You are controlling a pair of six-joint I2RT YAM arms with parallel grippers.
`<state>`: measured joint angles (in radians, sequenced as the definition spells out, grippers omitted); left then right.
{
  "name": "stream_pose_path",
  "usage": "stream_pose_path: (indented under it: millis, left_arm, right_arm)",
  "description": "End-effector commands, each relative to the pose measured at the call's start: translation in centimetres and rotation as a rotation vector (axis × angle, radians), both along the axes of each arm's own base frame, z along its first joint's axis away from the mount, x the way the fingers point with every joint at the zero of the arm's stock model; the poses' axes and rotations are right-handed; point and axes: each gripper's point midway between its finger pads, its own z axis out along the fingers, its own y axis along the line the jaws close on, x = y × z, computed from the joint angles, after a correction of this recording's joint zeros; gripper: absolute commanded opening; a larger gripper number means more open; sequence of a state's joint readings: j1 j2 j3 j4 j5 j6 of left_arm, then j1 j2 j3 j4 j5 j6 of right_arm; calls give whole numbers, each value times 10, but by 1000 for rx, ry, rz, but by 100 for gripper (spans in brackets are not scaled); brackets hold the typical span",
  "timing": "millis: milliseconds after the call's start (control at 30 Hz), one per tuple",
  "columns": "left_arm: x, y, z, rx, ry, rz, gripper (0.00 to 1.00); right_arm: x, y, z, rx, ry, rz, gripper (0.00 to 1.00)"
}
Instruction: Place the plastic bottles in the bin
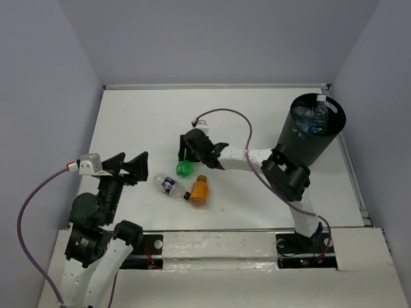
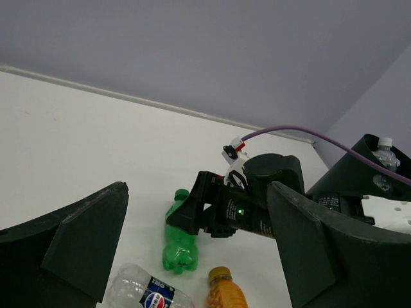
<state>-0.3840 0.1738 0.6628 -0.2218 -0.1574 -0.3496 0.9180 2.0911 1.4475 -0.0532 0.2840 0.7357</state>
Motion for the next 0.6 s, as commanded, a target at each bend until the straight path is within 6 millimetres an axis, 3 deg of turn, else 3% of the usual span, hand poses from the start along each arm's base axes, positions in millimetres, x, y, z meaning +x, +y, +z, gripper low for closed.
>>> stream_pose_path:
  millis: [0,67,167,300,333,400,433,533,567]
  left_arm:
    - [-5,1,22,-17,-69,-5,99]
    - [-4,1,21,-16,-66,-7,99]
    - [-4,1,21,-14,-66,-5,99]
    - [-5,1,22,-15,-71,-8,99]
    - [-5,0,22,-16,-72,-9,99]
    - [-5,0,23,-16,-74,-11,99]
    - [-6,0,23,-17,-75,-11,99]
    - [-6,0,24,-18,-80,-12,99]
    - [-7,0,24,-18,-80,-12,99]
  right_arm:
    - [30,16,49,62,-132,-33,48]
    - [38,19,67,69,-174,-34,48]
    - [46,23,113,104,-262,-28,47]
    - [48,12,163,125,-378,-34,46]
    - [47,11,167,128,-381,-30,47]
    - [45,6,161,116,-342,-23,56]
    - [40,2,146,73,-300,-14,69]
    - [41,2,118,6,-250,-12,98]
    - [38,-2,103,-50,-214,-2,100]
